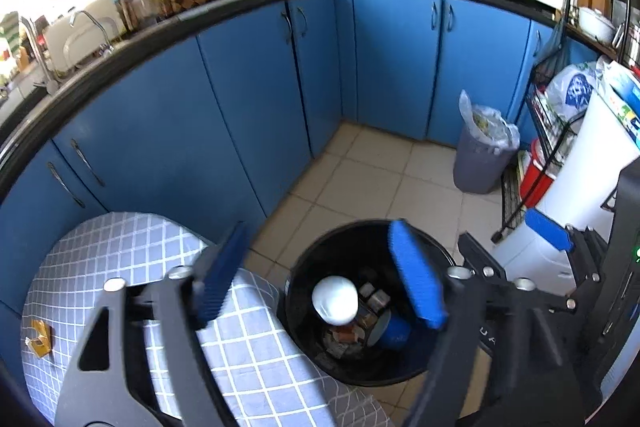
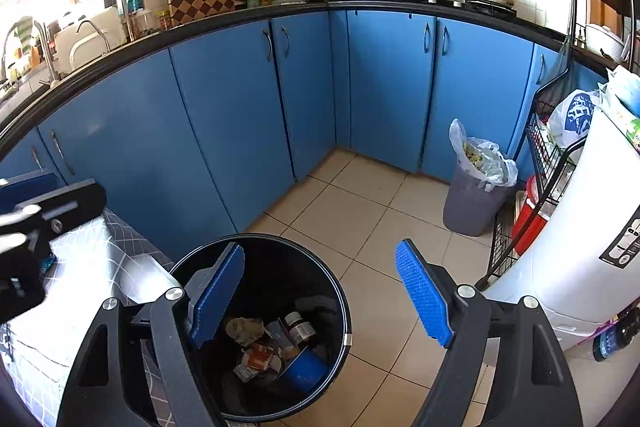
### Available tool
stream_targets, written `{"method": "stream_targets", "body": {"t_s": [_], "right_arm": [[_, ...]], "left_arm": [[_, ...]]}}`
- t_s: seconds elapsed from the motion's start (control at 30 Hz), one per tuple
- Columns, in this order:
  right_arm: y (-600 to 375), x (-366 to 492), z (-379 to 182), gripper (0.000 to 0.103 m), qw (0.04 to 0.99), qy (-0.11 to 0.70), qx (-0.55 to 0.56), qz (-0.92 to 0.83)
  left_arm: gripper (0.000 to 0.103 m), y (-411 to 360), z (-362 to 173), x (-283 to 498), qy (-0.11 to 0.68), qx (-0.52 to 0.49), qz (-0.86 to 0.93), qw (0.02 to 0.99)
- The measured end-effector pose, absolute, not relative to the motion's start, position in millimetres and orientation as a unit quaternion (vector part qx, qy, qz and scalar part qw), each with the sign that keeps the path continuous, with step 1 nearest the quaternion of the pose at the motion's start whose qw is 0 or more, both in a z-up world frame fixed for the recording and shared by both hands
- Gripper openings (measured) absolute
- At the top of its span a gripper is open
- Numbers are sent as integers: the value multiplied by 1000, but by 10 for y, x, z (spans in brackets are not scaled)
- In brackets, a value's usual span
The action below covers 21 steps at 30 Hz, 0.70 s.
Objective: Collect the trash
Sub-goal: 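Open both tools to drop the lid and paper bag into the bin, then move both tools back over the table toward the pink cloth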
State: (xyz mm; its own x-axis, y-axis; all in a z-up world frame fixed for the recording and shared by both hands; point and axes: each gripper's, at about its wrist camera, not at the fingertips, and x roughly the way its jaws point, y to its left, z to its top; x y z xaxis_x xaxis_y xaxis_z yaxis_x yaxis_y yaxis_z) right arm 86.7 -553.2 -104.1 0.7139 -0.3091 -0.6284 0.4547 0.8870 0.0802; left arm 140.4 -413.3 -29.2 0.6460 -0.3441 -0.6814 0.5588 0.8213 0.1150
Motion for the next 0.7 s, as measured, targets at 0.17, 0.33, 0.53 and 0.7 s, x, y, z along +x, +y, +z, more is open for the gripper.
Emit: {"method": "stream_targets", "body": {"t_s": [0.17,0.33,0.53,0.7], "right_arm": [[-5502,828,-1002,76,918,317,115,-208],[-5387,783,-922,76,921,315,107,-202],[-5183,723,-749,76,928,305,95,-193],[-4869,664,-540,76,936,295,71,-179]], "left_arm": [[80,-4024,-281,1375,335,163,-247,895],[80,-3815,-280,1341,339,160,-235,897],[80,-3505,-208,1246,338,147,-220,903],[80,-3154,-114,1119,329,135,-205,912]]}}
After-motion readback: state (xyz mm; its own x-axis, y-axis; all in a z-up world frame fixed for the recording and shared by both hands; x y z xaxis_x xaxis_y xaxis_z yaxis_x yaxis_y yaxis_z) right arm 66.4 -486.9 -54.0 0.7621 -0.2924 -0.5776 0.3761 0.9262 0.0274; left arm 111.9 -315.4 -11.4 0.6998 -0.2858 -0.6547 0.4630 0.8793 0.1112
